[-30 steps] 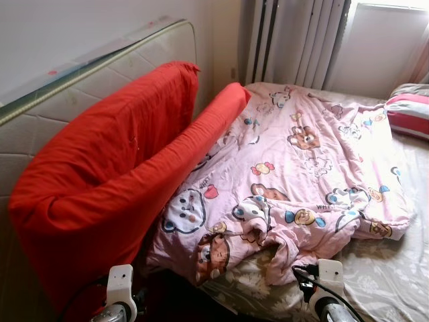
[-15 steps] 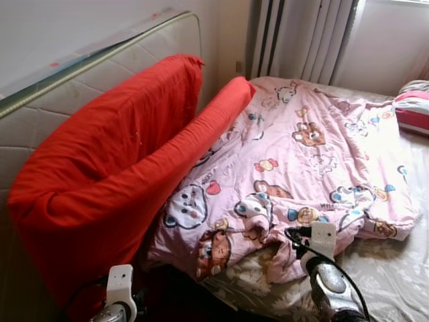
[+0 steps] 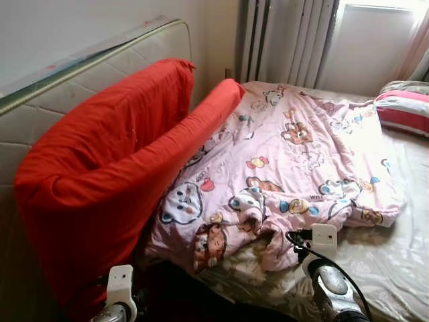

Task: Clean up the room

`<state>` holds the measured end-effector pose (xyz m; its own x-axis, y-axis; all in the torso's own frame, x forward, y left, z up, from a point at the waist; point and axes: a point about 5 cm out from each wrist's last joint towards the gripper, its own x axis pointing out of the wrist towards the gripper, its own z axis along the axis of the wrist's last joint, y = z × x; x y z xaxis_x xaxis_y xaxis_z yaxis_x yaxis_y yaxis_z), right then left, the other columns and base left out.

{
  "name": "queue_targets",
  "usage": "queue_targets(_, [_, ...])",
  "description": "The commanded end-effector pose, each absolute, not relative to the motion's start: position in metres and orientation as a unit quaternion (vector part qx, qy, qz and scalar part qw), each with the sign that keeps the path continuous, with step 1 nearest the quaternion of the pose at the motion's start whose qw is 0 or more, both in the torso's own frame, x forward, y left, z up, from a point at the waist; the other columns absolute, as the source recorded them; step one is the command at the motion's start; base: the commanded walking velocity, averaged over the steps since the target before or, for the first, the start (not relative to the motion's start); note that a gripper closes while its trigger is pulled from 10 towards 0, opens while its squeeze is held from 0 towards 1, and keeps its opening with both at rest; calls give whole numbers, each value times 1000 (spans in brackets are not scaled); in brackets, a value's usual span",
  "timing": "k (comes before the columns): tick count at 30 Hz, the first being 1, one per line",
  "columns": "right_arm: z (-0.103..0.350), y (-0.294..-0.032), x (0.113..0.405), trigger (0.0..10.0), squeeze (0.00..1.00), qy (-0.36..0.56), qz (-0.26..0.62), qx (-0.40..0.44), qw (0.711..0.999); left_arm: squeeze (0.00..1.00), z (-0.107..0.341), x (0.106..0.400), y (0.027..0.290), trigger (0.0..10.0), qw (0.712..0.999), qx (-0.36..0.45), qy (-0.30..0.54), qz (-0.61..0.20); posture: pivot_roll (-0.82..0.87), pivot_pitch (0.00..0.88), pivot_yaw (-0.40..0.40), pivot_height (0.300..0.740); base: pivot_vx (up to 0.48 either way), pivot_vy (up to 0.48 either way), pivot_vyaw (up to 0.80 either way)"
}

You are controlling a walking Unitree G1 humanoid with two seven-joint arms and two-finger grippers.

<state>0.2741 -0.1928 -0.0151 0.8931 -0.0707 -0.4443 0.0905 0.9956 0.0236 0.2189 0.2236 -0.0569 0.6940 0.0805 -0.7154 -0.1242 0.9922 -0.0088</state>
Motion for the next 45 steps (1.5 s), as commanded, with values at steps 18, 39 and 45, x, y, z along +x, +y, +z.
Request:
queue_targets(18, [-19,-193,270,10000,0,238,-37,22,970,0,-58,217,225,10000,919,-22,391,53,10,0,6,639,0,0,0])
queue_targets(39, [-18,-187,271,10000,0,231,-18,11,973,0,-58,216,225,10000,918,-21,393,53,11,0,6,639,69,0,99])
queue_targets(45, [-16,-187,272,10000,0,224,-16,10,974,0,-58,216,225,10000,918,-21,393,53,10,0,6,639,241,0,800])
